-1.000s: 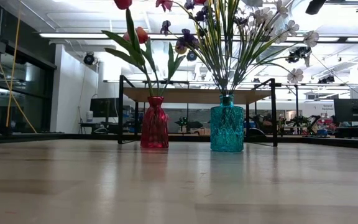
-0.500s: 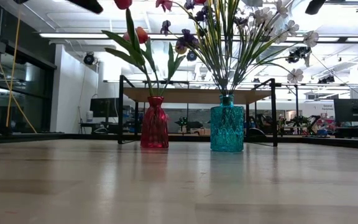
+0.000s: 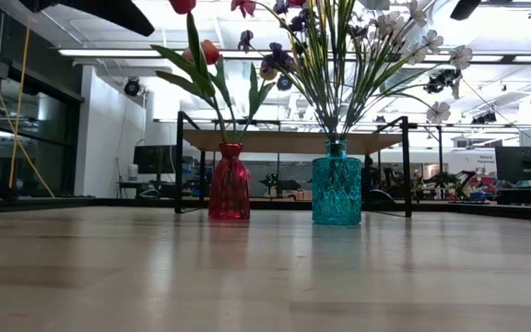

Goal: Pick and place flowers into a vace then onto a shelf
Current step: Put the red flower vase on the shelf

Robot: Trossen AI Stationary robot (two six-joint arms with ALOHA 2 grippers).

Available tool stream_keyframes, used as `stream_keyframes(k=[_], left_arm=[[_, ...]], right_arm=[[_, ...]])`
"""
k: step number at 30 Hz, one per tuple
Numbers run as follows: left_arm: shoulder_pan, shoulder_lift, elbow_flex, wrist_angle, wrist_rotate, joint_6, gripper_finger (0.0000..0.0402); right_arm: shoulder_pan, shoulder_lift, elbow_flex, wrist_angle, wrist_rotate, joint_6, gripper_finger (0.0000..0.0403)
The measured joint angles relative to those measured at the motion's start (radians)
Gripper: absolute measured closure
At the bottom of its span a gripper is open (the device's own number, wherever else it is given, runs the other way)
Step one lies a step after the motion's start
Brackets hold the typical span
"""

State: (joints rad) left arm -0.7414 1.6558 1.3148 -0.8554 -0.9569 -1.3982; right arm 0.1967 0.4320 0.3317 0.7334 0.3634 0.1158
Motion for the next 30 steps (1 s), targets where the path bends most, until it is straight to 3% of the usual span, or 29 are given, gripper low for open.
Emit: stream_keyframes(k=[3, 5, 13, 20, 23, 27, 30], left_arm=[[0.010, 0.011, 0.000, -0.005, -0.001, 0.005, 0.0035], [0.014, 0.013, 0.000, -0.036, -0.005, 0.008, 0.0011], [0.083, 0.059, 0.002, -0.064, 0.002, 0.040, 0.0054], [0.160, 0.099, -0.002, -0.081, 0.016, 0.020, 0.0064], [0.181, 0.144, -0.007, -0.084, -0.107, 0.010, 0.0063], [0.177, 0.194, -0.061, -0.075, -0.376, -0.138, 0.0060], [0.179, 0.221, -0.117, -0.071, -0.444, -0.287, 0.0060]], right_arm=[[0.000, 0.000, 0.000, 0.000, -0.001, 0.000, 0.0197], [0.000, 0.000, 0.000, -0.001, -0.002, 0.000, 0.0197], [0.000, 0.000, 0.000, -0.005, -0.001, 0.004, 0.0197], [0.000, 0.000, 0.000, -0.031, -0.002, 0.016, 0.0197], [0.000, 0.000, 0.000, -0.037, -0.005, 0.016, 0.0198], [0.000, 0.000, 0.000, -0.043, -0.009, 0.016, 0.0197], [0.000, 0.000, 0.000, -0.048, -0.021, 0.016, 0.0197]])
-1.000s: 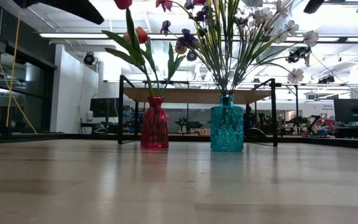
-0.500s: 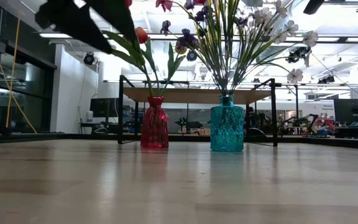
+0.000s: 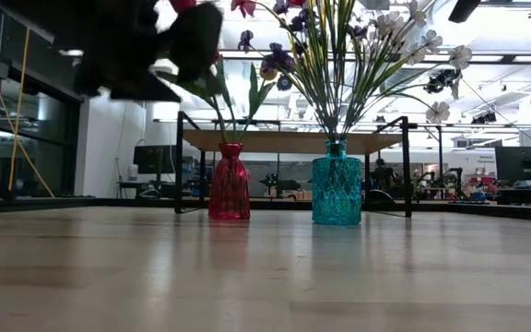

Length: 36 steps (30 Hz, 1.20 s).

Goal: Pick and place flowers into a vace then onto a shelf
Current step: Put the red flower vase on the shelf

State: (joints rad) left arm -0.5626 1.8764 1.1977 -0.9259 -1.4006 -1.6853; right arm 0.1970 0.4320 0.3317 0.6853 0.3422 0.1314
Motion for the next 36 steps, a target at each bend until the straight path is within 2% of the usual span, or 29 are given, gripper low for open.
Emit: stream_keyframes(k=[3, 10, 18, 27, 36], left_arm=[[0.008, 0.006, -0.039, 0.027, -0.013, -0.073, 0.0062], [0.073, 0.008, -0.080, 0.130, -0.040, -0.068, 0.0061], [0.152, 0.008, -0.103, 0.271, 0.031, 0.064, 0.0061], [0.160, 0.008, -0.146, 0.446, 0.038, 0.214, 0.0061], [0.202, 0.008, -0.166, 0.541, 0.035, 0.323, 0.0063]], right_arm=[[0.000, -0.001, 0.000, -0.010, -0.012, 0.000, 0.0198], [0.000, -0.001, 0.000, -0.018, -0.005, -0.015, 0.0198], [0.000, -0.001, 0.000, -0.018, -0.004, -0.031, 0.0198], [0.000, -0.001, 0.000, -0.024, 0.003, -0.035, 0.0198], [0.000, -0.001, 0.000, -0.028, 0.026, -0.035, 0.0198]])
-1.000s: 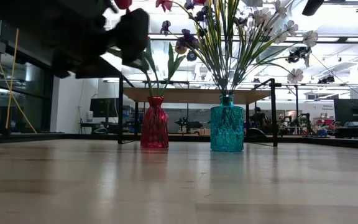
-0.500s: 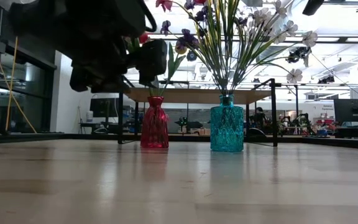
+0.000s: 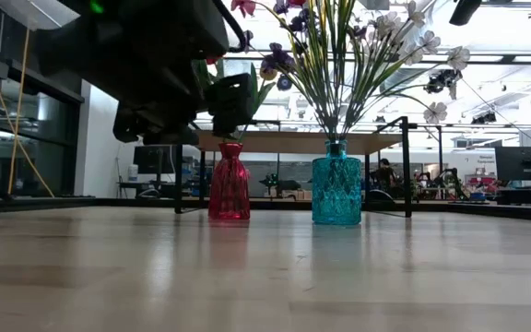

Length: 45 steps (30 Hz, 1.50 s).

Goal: Pick and place flowers into a vace then onto a shelf
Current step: Put the red flower vase on the shelf

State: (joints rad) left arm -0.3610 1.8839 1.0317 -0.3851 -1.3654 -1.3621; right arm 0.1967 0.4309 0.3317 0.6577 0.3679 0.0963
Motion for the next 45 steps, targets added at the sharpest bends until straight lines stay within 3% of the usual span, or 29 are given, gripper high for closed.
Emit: stream_keyframes(k=[34, 45], left_arm=[[0.123, 0.092, 0.002, 0.275, 0.006, 0.214, 0.0062], [0.174, 0.092, 0.002, 0.285, 0.049, 0.233, 0.0066]], right_arm=[[0.000, 0.001, 0.000, -0.045, 0.027, 0.000, 0.0198], [0.000, 0.001, 0.000, -0.055, 0.030, 0.000, 0.0198]])
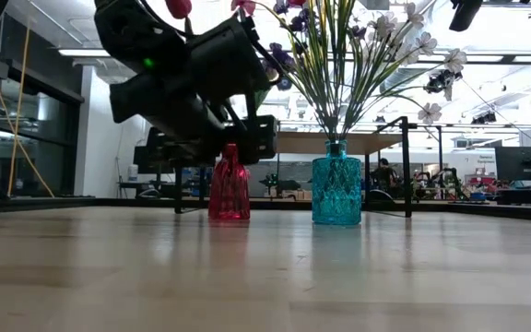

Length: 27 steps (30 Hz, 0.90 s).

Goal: Pick and place flowers into a vace then onto a shelf
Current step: Put the red flower vase on the shelf

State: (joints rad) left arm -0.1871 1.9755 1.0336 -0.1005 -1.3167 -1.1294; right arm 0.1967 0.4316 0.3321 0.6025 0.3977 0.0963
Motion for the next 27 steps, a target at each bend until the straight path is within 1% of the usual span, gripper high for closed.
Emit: stream_keyframes(k=[5, 10, 14, 22, 27], left_arm=[[-0.001, 0.000, 0.000, -0.002, 0.008, 0.000, 0.0063], [0.000, 0.000, 0.000, -0.004, 0.094, 0.000, 0.0063], [-0.001, 0.000, 0.000, -0.006, 0.125, 0.001, 0.0064], [-0.001, 0.000, 0.000, -0.006, 0.129, 0.109, 0.0064], [-0.001, 0.000, 0.000, -0.011, 0.129, 0.123, 0.0064]], right_arm=[[0.000, 0.000, 0.000, -0.001, 0.000, 0.000, 0.0198], [0.000, 0.000, 0.000, -0.003, 0.000, 0.000, 0.0197], [0.000, 0.000, 0.000, -0.008, 0.000, 0.000, 0.0198], [0.000, 0.000, 0.000, -0.021, 0.000, 0.018, 0.0198], [0.000, 0.000, 0.000, -0.022, -0.005, 0.019, 0.0197]])
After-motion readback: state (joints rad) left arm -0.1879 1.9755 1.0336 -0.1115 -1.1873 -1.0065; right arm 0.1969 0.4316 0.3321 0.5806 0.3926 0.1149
